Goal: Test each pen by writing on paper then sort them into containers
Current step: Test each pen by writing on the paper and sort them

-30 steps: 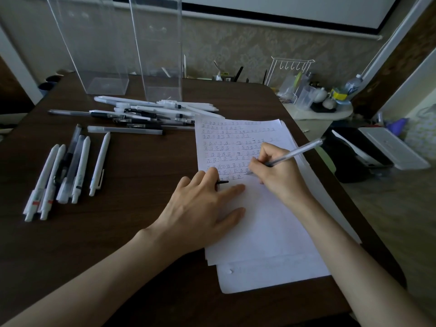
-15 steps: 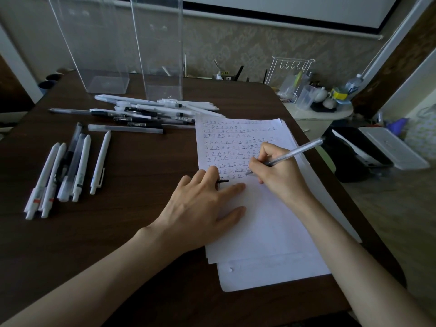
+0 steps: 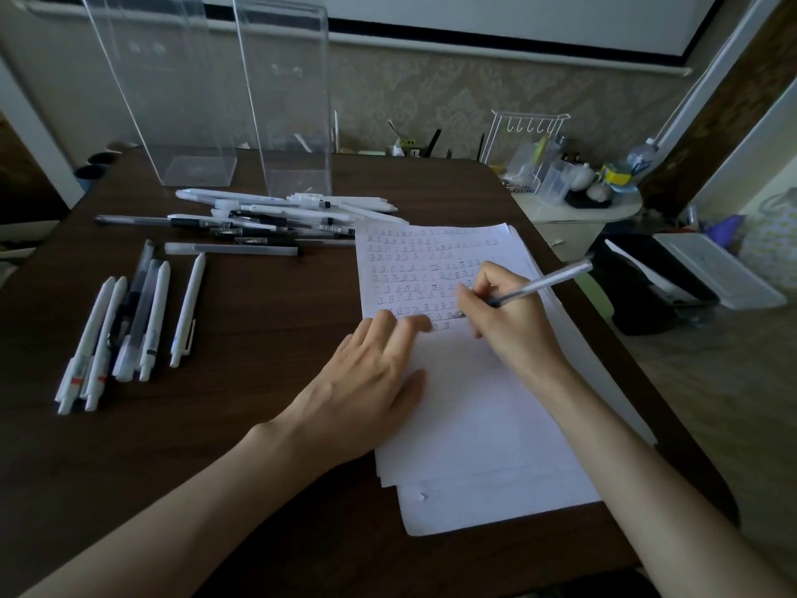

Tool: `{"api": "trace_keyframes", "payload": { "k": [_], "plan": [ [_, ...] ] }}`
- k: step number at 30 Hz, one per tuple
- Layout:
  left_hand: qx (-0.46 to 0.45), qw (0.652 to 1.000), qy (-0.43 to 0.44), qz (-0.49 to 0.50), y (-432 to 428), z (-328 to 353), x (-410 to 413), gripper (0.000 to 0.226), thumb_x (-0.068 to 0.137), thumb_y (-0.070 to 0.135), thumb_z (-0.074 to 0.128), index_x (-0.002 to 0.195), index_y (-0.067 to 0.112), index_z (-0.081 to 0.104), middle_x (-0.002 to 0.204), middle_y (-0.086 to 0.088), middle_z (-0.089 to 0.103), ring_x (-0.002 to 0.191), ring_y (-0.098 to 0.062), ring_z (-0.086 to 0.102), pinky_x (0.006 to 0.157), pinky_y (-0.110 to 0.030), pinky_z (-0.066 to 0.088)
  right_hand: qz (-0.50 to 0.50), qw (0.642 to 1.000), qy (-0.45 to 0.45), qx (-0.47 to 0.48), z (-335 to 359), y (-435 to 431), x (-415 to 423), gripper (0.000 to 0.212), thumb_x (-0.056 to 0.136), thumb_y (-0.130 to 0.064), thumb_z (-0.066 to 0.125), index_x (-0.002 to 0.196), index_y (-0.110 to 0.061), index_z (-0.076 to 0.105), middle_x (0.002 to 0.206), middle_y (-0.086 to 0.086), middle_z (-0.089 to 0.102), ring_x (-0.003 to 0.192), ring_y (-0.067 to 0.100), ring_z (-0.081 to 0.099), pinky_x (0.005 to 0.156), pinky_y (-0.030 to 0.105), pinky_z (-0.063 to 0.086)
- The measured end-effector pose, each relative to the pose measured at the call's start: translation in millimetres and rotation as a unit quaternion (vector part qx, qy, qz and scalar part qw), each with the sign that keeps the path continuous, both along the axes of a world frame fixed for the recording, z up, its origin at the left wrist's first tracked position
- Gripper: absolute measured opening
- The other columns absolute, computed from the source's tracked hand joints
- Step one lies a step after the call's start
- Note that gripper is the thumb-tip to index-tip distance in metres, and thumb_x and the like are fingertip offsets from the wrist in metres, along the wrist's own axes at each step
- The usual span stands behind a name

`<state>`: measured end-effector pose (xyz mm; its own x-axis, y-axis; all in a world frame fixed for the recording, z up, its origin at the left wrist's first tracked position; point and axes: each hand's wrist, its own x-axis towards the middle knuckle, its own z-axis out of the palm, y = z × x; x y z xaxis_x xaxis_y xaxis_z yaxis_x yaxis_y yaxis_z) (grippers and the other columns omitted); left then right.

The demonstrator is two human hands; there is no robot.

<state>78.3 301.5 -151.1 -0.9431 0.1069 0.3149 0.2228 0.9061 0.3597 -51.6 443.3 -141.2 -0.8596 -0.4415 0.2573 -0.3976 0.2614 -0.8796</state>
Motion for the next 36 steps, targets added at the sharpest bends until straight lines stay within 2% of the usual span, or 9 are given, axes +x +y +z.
{"api": "trace_keyframes", "payload": {
  "k": [3,6,8,10,13,21,26,33,36],
  "plan": [
    [0.119,0.993,-0.002,0.018,-3.1,2.1,-1.1,0.047,0.092,-0.002,0.04,0.131,0.017,0.022,0.099,0.001,0.046,0.084,-0.011,0.051,0.072,-0.016,0.04,0.028,0.998,-0.025,-0.053,4.6,-0.6,3.3,0.033,0.085,-0.016,0.068,0.072,0.001,0.044,0.045,-0.001,0.047,0.041,0.008,0.042,0.046,0.019,0.036],
    [0.231,0.97,-0.018,0.073,-8.6,6.8,-4.3,0.034,0.095,0.008,0.047,0.121,0.02,0.028,0.104,0.003,0.059,0.085,-0.007,0.059,0.07,-0.015,0.049,0.088,0.99,-0.058,-0.089,9.0,-3.2,7.2,0.011,0.085,-0.013,0.068,0.079,-0.009,0.059,0.06,-0.003,0.062,0.056,0.007,0.055,0.056,0.015,0.043],
    [0.27,0.956,-0.016,0.114,-12.7,9.1,-4.6,0.023,0.093,0.016,0.055,0.113,0.016,0.044,0.107,0.006,0.062,0.094,-0.004,0.06,0.078,-0.012,0.049,0.124,0.982,-0.083,-0.114,10.9,-3.9,11.0,0.018,0.091,-0.026,0.057,0.085,-0.012,0.067,0.069,0.002,0.067,0.067,0.011,0.06,0.06,0.018,0.043],
    [0.262,0.956,0.0,0.129,-14.1,9.7,-3.6,0.025,0.089,0.021,0.061,0.113,0.015,0.058,0.105,0.009,0.063,0.095,-0.003,0.061,0.081,-0.017,0.05,0.149,0.968,-0.132,-0.153,12.9,-3.7,12.6,0.029,0.09,-0.031,0.047,0.084,-0.009,0.065,0.066,0.009,0.067,0.064,0.019,0.058,0.057,0.023,0.042],
    [0.25,0.96,0.054,0.112,-13.6,11.8,-0.7,0.026,0.087,0.02,0.064,0.113,0.016,0.066,0.091,0.01,0.068,0.081,-0.001,0.064,0.075,-0.023,0.052,0.17,0.955,-0.166,-0.176,14.9,-2.0,14.6,0.02,0.085,-0.019,0.045,0.073,-0.004,0.049,0.056,0.012,0.063,0.055,0.021,0.055,0.053,0.025,0.039],
    [0.268,0.96,0.065,0.051,-11.4,15.4,0.5,0.033,0.086,0.015,0.064,0.119,0.016,0.063,0.091,0.013,0.066,0.081,0.002,0.065,0.075,-0.019,0.053,0.191,0.954,-0.164,-0.161,15.0,-0.7,17.0,0.019,0.086,-0.018,0.048,0.069,-0.009,0.049,0.058,0.011,0.064,0.058,0.023,0.054,0.054,0.024,0.04],
    [0.233,0.97,0.067,-0.008,-10.8,15.1,2.1,0.034,0.085,0.013,0.062,0.118,0.016,0.061,0.088,0.013,0.066,0.082,0.002,0.065,0.072,-0.012,0.05,0.218,0.961,-0.128,-0.109,15.2,-3.0,24.4,0.03,0.09,-0.021,0.05,0.068,0.0,0.046,0.05,0.001,0.056,0.049,0.011,0.049,0.051,0.016,0.038],
    [0.186,0.975,0.119,-0.025,-13.1,9.3,5.0,0.034,0.083,0.014,0.062,0.116,0.007,0.064,0.09,0.001,0.071,0.079,-0.001,0.066,0.069,-0.021,0.054,0.229,0.959,-0.126,-0.112,13.4,-9.6,28.2,0.036,0.096,-0.01,0.047,0.061,-0.016,0.044,0.05,0.002,0.059,0.047,0.013,0.054,0.05,0.02,0.043],
    [0.186,0.976,0.116,-0.019,-12.8,8.8,3.6,0.035,0.084,0.015,0.061,0.117,0.005,0.063,0.091,0.0,0.071,0.079,-0.001,0.066,0.07,-0.02,0.054,0.219,0.961,-0.133,-0.107,15.8,-10.4,28.6,0.033,0.096,-0.014,0.049,0.064,-0.01,0.045,0.051,0.003,0.059,0.049,0.014,0.054,0.05,0.02,0.043]
  ]
}}
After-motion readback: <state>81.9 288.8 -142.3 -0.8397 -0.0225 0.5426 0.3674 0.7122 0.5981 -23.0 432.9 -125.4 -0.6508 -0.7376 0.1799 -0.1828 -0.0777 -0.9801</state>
